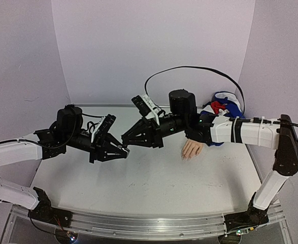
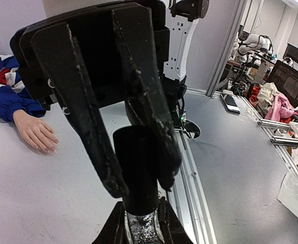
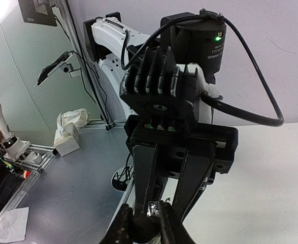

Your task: Paint the nails

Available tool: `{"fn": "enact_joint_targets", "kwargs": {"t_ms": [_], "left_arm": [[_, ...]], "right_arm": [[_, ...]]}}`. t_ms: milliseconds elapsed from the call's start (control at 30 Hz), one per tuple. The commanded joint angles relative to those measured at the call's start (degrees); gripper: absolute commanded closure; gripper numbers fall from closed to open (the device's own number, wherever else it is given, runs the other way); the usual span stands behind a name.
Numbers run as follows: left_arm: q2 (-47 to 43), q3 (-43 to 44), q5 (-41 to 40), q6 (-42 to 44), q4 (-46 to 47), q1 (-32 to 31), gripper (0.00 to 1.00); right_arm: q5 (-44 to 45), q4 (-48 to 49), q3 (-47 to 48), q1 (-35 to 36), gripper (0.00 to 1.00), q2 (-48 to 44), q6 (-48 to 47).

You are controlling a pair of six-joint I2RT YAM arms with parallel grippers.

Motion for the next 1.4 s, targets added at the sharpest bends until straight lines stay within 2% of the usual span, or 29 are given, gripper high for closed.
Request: {"fn": "enact_joint_targets", "kwargs": {"t_ms": [0, 133, 267, 433, 533, 600, 667, 700, 733, 867, 1067, 1133, 1367], "left_arm": [[-0.5, 2.4, 0.9, -0.7, 3.6, 0.3, 1.0], [-1.5, 2.2, -1.0, -0.7, 3.8, 0.7, 1.0], [-4.0, 0.8, -6.5, -0.7, 5.3, 1.6, 1.0], [-7.8, -1.8, -20.4, -0.9, 7.9, 2.1, 1.0], [-9.7, -3.1, -30.9, 0.7, 7.9, 2.1, 1.0], [-10.8, -3.8, -37.2, 2.3, 7.9, 2.1, 1.0], [-11.3, -4.2, -42.3, 3.2, 7.8, 2.1, 1.0], [-11.5, -4.3, -44.5, 3.4, 7.7, 2.1, 1.0], [-11.6, -4.4, -45.0, 3.8, 7.6, 2.1, 1.0], [-11.6, -4.4, -44.5, 4.2, 7.4, 2.1, 1.0], [-11.4, -4.3, -44.7, 4.5, 6.9, 2.1, 1.0], [-11.0, -4.1, -44.7, 4.5, 6.6, 2.1, 1.0], [-9.1, -3.0, -43.7, 3.9, 4.8, 2.2, 1.0]], "right_arm": [[-1.1, 3.1, 2.7, 1.1, 0.88, 0.3, 0.5], [0.0, 3.1, 2.1, 1.7, 0.99, 1.1, 0.7], [2.3, 3.5, 1.2, 2.6, 1.0, 1.7, 1.1], [13.1, 6.9, 0.5, 3.9, 1.0, 4.3, 7.3], [26.4, 6.4, 2.4, 6.2, 1.0, 8.1, 12.7], [45.5, 1.6, 6.3, 8.7, 1.0, 10.9, 17.5], [68.7, -8.8, 12.7, 13.4, 1.0, 14.1, 23.6], [75.4, -12.0, 15.2, 15.7, 1.0, 15.4, 26.7], [78.3, -13.1, 17.3, 17.9, 1.0, 16.6, 28.3], [77.9, -14.0, 22.1, 19.2, 1.0, 18.8, 31.9], [76.2, -13.2, 23.1, 18.9, 0.98, 17.0, 29.9], [74.8, -12.2, 21.7, 18.0, 0.87, 14.6, 28.7], [61.6, -9.6, 13.8, 11.3, 0.36, 4.8, 21.4]]}}
